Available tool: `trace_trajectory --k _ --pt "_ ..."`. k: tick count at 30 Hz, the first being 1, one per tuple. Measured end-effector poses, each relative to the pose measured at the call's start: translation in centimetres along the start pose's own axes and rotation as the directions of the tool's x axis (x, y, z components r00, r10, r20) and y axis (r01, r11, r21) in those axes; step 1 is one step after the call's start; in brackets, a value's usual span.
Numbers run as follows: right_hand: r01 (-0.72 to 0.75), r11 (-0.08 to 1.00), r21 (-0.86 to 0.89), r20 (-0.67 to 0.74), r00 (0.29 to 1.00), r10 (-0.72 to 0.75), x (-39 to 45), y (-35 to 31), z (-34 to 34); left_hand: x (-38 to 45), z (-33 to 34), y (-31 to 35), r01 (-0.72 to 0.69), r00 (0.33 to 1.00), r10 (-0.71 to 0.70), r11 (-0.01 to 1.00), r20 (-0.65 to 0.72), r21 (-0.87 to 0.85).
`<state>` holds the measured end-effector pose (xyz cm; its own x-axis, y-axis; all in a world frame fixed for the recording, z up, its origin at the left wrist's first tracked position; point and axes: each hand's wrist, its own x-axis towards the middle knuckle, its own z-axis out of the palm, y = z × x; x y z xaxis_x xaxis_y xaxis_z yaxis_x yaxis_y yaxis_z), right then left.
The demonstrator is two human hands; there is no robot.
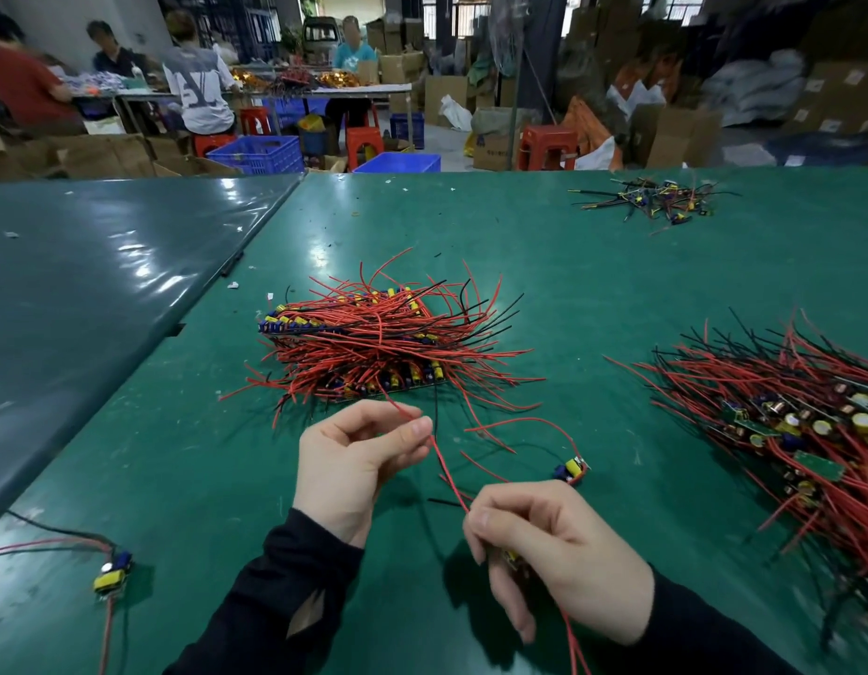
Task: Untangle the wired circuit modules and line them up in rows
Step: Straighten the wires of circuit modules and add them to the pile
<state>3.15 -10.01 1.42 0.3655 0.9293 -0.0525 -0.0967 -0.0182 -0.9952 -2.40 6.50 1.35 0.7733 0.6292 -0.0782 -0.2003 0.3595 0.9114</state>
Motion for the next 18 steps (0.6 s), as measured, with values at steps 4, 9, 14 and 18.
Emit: trace_trajectory --k 4,9,14,18 --pt "-0.037 0.999 -0.026 0.037 0.999 0.038 -0.1 0.0 0.2 0.0 -0.1 -0.1 0.092 0.992 -0.095 0.995 0.089 0.032" --pt "-0.081 0.996 -0.042 0.08 0.993 0.084 -0.2 0.0 0.0 0.2 -0.9 0.9 0.274 0.94 -0.273 0.961 0.204 0.025" --pt "-0.009 0.959 -0.285 -0.136 0.99 -0.031 -0.3 0.4 -0.5 0.7 -1.3 1.3 0.242 0.96 -0.241 0.97 0.142 0.014" --pt "0.0 0.749 -0.663 -0.255 0.94 -0.226 -0.5 0.9 -0.9 0.8 -1.5 1.3 0.218 0.97 -0.223 0.974 0.098 0.057"
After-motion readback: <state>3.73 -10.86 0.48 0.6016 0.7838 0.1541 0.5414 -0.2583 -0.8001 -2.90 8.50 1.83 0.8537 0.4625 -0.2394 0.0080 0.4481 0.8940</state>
